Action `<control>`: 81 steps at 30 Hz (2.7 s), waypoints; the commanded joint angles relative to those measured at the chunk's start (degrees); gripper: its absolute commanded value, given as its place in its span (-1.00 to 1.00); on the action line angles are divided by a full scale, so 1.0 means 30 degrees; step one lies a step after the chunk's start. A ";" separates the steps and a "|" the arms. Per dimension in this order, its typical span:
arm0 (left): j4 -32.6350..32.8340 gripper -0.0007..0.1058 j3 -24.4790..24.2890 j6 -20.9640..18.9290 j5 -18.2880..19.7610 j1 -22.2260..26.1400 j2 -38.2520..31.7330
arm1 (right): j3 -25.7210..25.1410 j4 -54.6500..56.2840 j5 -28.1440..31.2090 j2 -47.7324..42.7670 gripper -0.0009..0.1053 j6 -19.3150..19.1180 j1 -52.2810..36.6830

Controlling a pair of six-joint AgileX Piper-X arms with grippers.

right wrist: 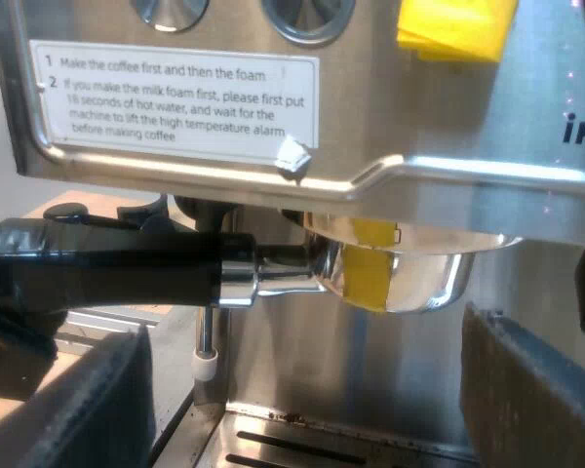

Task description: Put the handle in the coffee machine

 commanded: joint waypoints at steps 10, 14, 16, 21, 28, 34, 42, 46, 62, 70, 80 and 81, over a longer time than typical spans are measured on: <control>-0.1405 -0.98 -0.0665 -0.0302 0.5309 -0.0071 -0.0609 | -0.0073 -0.0267 0.0160 0.0006 0.29 -0.0150 -0.0057; -0.1405 -0.98 -0.0665 -0.0302 0.5204 -0.0071 -0.0609 | -0.0073 -0.0267 0.0160 0.0006 0.29 -0.0150 -0.0057; -0.1405 -0.98 -0.0665 -0.0302 0.5210 -0.0071 -0.0609 | -0.0073 -0.0267 0.0160 0.0006 0.25 -0.0150 -0.0096; -0.1405 -0.98 -0.0665 -0.0376 0.5210 -0.0071 -0.0609 | -0.0073 0.0888 -0.0030 0.0006 -0.08 -0.0084 -0.0801; -0.1405 -0.98 -0.0665 -0.0376 0.5210 -0.0071 -0.0609 | -0.0073 0.0841 -0.2582 0.1127 -0.16 -0.0083 -0.2612; -0.1405 -0.98 -0.0665 -0.0376 0.5166 -0.0071 -0.0609 | -0.0073 -0.2353 -0.2578 0.3279 -0.17 -0.0083 -0.3270; -0.1405 -0.98 -0.0665 -0.0376 0.5086 -0.0071 -0.0609 | -0.2046 -0.4732 -0.1520 0.5831 -0.18 -0.0905 -0.3384; -0.1405 -0.98 -0.0665 -0.0376 0.4858 -0.0071 -0.0609 | -0.3202 -0.5487 -0.0881 0.6962 -0.26 -0.1117 -0.3384; -0.1405 -0.98 -0.0665 -0.0505 0.4777 -0.0071 -0.0609 | -0.5413 -0.6481 -0.1224 0.7583 -0.28 -0.2215 -0.4708; -0.1405 -0.98 -0.0665 -0.0503 0.4777 -0.0071 -0.0609 | -0.5501 -0.8998 -0.1310 0.7583 -0.28 -0.3290 -0.4708; -0.1405 -0.98 -0.0665 -0.0503 0.4198 -0.0071 -0.0609 | -0.5572 -1.0259 -0.1176 0.7472 -0.28 -0.4216 -0.4708; -0.1405 -0.98 -0.0665 -0.0503 0.4198 -0.0071 -0.0609 | -0.5579 -1.0250 -0.1176 0.7448 -0.28 -0.4216 -0.4708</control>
